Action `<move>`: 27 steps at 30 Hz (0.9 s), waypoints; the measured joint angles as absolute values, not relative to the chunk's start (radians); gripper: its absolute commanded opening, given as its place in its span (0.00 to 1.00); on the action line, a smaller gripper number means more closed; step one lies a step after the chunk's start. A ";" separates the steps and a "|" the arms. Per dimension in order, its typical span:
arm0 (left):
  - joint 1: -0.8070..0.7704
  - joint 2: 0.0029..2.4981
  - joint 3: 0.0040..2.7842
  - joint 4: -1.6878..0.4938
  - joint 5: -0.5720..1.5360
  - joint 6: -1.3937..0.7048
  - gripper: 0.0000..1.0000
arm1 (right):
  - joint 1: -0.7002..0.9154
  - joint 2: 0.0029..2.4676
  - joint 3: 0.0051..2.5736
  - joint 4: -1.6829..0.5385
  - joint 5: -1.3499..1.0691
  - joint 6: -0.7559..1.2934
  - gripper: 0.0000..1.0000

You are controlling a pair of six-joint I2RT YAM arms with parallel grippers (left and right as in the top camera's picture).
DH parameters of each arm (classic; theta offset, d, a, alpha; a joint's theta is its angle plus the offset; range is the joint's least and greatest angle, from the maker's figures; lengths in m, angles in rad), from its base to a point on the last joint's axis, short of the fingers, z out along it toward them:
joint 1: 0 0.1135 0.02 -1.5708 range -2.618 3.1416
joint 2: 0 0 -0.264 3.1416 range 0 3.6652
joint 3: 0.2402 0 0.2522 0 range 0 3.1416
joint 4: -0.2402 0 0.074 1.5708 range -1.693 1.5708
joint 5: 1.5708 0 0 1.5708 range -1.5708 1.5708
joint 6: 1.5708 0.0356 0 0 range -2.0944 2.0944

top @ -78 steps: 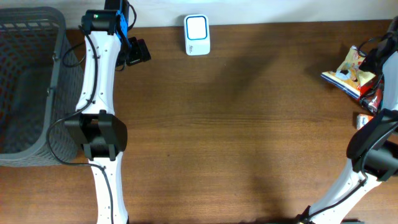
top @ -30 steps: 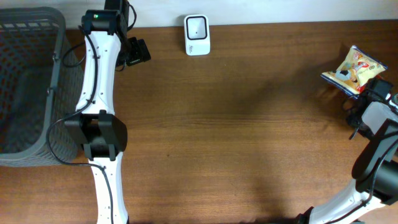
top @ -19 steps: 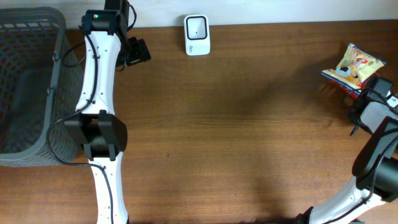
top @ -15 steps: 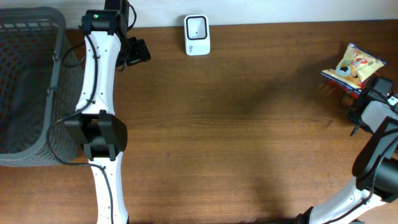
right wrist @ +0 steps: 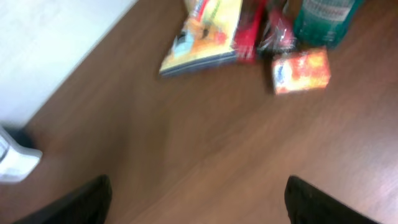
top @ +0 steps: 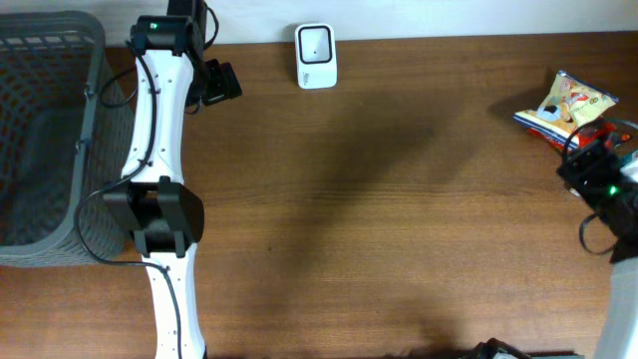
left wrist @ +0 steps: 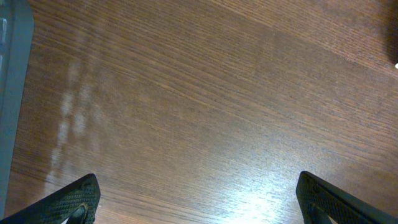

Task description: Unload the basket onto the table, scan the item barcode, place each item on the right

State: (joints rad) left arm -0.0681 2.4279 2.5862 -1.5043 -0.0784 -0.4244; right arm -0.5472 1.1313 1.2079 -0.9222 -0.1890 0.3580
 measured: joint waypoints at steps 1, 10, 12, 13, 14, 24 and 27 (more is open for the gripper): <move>-0.068 2.428 2.586 -1.504 -0.078 -0.424 0.99 | -0.539 1.104 1.199 -0.988 -0.241 0.333 0.88; -0.068 2.428 2.586 -1.503 -0.078 -0.424 0.99 | -0.312 0.852 1.025 -1.223 -0.353 0.250 0.88; -0.068 2.428 2.586 -1.504 -0.078 -0.424 0.99 | -0.277 0.795 1.023 -1.260 -0.363 0.249 0.88; -0.068 2.428 2.586 -1.504 -0.078 -0.424 0.99 | -0.261 0.768 1.023 -1.283 -0.375 0.249 0.88; -0.068 2.428 2.586 -1.504 -0.078 -0.424 0.99 | -0.250 0.739 1.023 -1.294 -0.395 0.249 0.88; -0.068 2.428 2.586 -1.504 -0.078 -0.424 0.99 | -0.241 0.610 1.021 -1.485 -0.448 0.247 0.99; -0.068 2.428 2.586 -1.504 -0.078 -0.424 0.99 | -0.241 0.610 1.021 -1.486 -0.447 0.247 0.98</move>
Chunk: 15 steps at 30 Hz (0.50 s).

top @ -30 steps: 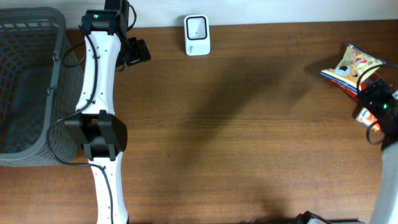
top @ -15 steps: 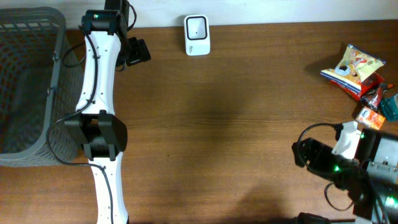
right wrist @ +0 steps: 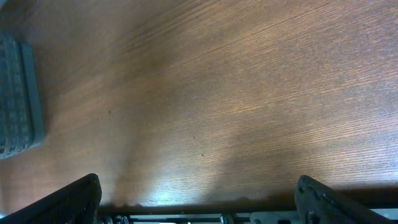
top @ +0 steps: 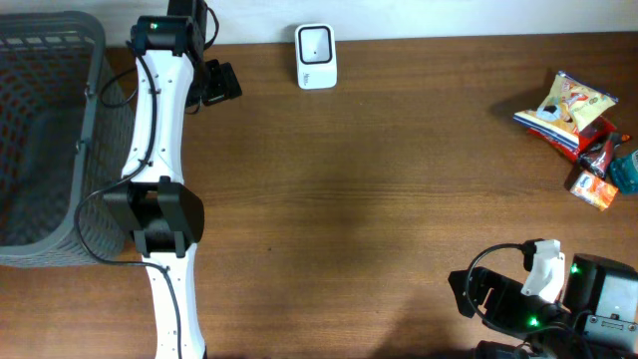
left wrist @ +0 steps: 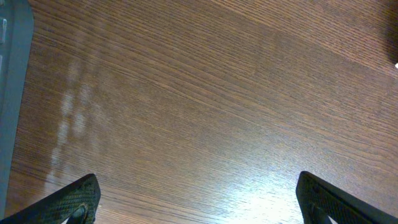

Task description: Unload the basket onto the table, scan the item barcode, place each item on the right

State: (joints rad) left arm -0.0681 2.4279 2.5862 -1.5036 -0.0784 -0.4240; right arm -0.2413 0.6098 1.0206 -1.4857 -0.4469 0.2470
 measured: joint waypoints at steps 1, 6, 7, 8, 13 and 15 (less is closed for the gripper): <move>-0.068 2.428 2.586 -1.504 -0.078 -0.424 0.99 | -0.241 0.610 1.021 -1.486 -0.447 0.247 0.99; -0.068 2.428 2.586 -1.503 -0.078 -0.424 0.99 | -0.215 0.603 1.011 -1.424 -0.442 0.245 0.99; -0.068 2.428 2.586 -1.504 -0.078 -0.424 0.99 | -0.185 0.582 0.995 -1.351 -0.439 0.234 0.99; -0.068 2.428 2.586 -1.504 -0.078 -0.424 0.99 | -0.152 0.549 0.969 -1.271 -0.439 0.225 0.99; -0.068 2.428 2.586 -1.504 -0.078 -0.424 0.99 | -0.068 0.269 0.701 -0.898 -0.440 0.183 0.99; -0.068 2.428 2.586 -1.504 -0.078 -0.424 0.99 | -0.065 0.178 0.526 -0.718 -0.439 0.179 0.99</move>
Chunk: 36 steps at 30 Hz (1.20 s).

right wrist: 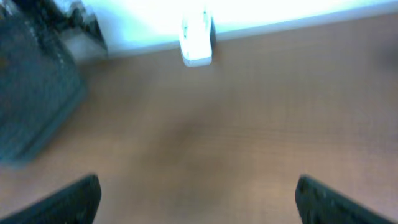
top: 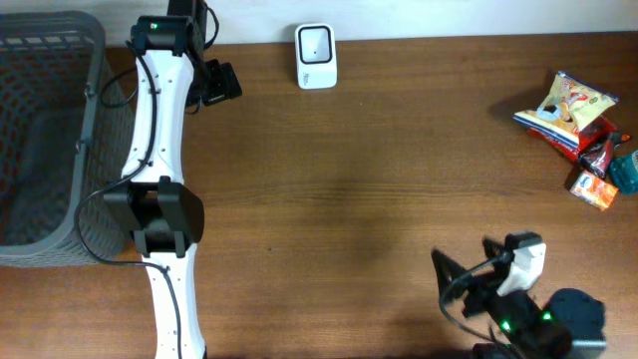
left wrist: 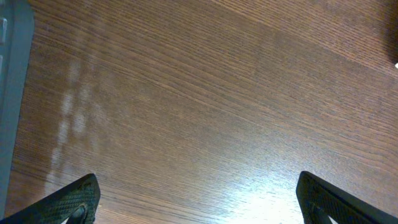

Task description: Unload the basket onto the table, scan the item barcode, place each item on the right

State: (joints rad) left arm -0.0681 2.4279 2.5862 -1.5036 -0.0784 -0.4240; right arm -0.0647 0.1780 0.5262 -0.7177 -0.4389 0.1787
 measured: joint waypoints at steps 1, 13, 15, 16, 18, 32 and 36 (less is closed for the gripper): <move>-0.068 2.428 2.586 -1.504 -0.078 -0.424 0.99 | -0.063 0.151 0.456 -0.638 -0.439 0.178 0.99; -0.068 2.428 2.586 -1.504 -0.078 -0.424 0.99 | -0.019 0.014 0.108 -0.168 -0.266 0.142 0.99; -0.068 2.428 2.586 -1.504 -0.078 -0.424 0.99 | -0.019 0.014 0.079 -0.115 -0.225 0.134 0.99; -0.068 2.428 2.586 -1.504 -0.078 -0.424 0.99 | -0.019 0.014 0.067 -0.096 -0.215 0.131 0.99; -0.068 2.428 2.586 -1.504 -0.078 -0.424 0.99 | -0.019 0.014 0.039 -0.038 -0.194 0.122 0.99; -0.068 2.428 2.586 -1.504 -0.078 -0.424 0.99 | -0.009 0.014 0.015 -0.076 -0.044 0.078 0.99; -0.068 2.428 2.586 -1.504 -0.078 -0.424 0.99 | -0.009 0.014 0.015 -0.079 -0.022 -0.006 0.98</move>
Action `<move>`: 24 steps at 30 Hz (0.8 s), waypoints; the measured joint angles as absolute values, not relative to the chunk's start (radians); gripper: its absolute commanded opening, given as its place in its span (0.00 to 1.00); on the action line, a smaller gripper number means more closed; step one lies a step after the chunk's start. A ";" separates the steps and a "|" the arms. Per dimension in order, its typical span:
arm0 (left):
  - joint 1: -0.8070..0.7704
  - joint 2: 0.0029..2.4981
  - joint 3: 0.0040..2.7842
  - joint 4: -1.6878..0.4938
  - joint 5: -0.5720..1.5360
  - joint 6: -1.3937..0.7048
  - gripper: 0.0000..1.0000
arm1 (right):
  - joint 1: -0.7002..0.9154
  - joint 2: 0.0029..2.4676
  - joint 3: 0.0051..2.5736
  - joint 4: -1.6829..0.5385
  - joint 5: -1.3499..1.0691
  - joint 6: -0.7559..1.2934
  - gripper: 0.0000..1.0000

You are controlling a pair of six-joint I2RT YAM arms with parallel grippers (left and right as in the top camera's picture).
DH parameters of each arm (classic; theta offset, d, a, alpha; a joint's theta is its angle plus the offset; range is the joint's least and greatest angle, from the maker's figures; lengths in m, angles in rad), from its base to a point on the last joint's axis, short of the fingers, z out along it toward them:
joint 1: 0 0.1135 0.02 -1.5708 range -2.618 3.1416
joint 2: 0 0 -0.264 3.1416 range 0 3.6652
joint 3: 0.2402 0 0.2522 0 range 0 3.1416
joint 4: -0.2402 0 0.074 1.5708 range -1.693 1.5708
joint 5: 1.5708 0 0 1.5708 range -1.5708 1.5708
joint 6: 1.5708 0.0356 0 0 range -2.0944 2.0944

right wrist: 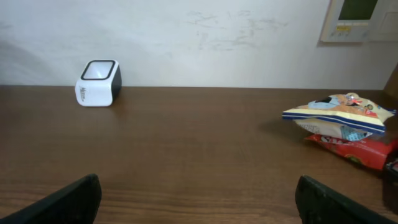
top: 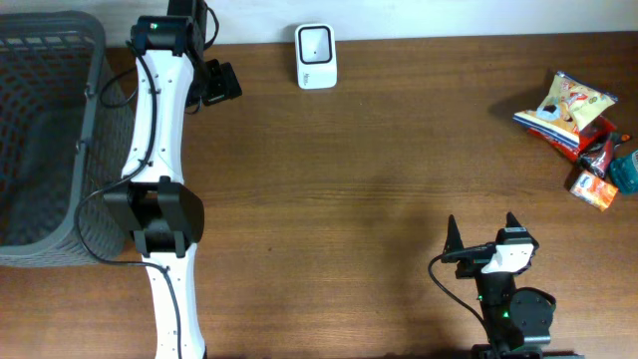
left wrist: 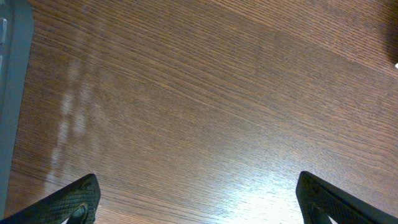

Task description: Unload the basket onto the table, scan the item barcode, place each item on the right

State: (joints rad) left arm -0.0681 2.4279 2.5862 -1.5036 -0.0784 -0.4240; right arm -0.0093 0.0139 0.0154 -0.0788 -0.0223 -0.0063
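The white barcode scanner (top: pixel 316 56) stands at the table's back edge, also visible far left in the right wrist view (right wrist: pixel 98 83). The items lie in a heap at the right edge: a yellow snack bag (top: pixel 566 105) (right wrist: pixel 339 115), a red pack (right wrist: pixel 357 149), an orange box (top: pixel 593 189) and a teal bottle (top: pixel 626 170). My right gripper (top: pixel 482 231) (right wrist: pixel 199 202) is open and empty near the front edge, pointing at the back wall, far from the heap. My left gripper (top: pixel 217 82) (left wrist: pixel 199 199) is open over bare wood at the back left.
A grey mesh basket (top: pixel 40 130) fills the left end of the table; its rim (left wrist: pixel 9 93) shows in the left wrist view. A white wall (right wrist: pixel 186 37) rises behind the table's back edge.
The right arm has shifted and turned at the front of the table. Its wrist view, blurred before, is now sharp and level toward the back wall. The left arm is unchanged.
My right gripper was first open beside the heap of items at the right edge. Then it was at the front right, looking down at bare wood. Then it faced the scanner, blurred, and now sits level near the front edge, still empty. The left arm stayed put throughout.
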 measured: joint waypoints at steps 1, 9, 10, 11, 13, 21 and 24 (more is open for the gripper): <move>-0.068 2.428 2.586 -1.504 -0.078 -0.424 0.99 | -0.009 0.014 0.015 -0.079 -0.022 -0.015 0.99; -0.068 2.428 2.586 -1.504 -0.078 -0.424 0.99 | -0.009 0.014 0.015 -0.080 -0.014 -0.022 0.99; -0.068 2.428 2.586 -1.504 -0.078 -0.424 0.99 | -0.009 0.014 0.015 -0.080 -0.014 -0.016 0.99; -0.068 2.428 2.586 -1.504 -0.078 -0.424 0.99 | -0.009 0.014 0.015 -0.080 -0.015 -0.007 0.99; -0.068 2.428 2.586 -1.504 -0.078 -0.424 0.99 | -0.009 0.014 0.015 -0.080 -0.015 0.001 0.99; -0.068 2.428 2.586 -1.504 -0.078 -0.424 0.99 | -0.009 0.014 0.015 -0.080 -0.015 0.004 0.99; -0.068 2.428 2.586 -1.504 -0.078 -0.424 0.99 | -0.009 0.014 0.015 -0.080 -0.015 0.004 0.98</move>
State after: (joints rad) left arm -0.0681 2.4279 2.5862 -1.5036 -0.0784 -0.4240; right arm -0.0093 0.0139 0.0154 -0.0799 -0.0151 0.0036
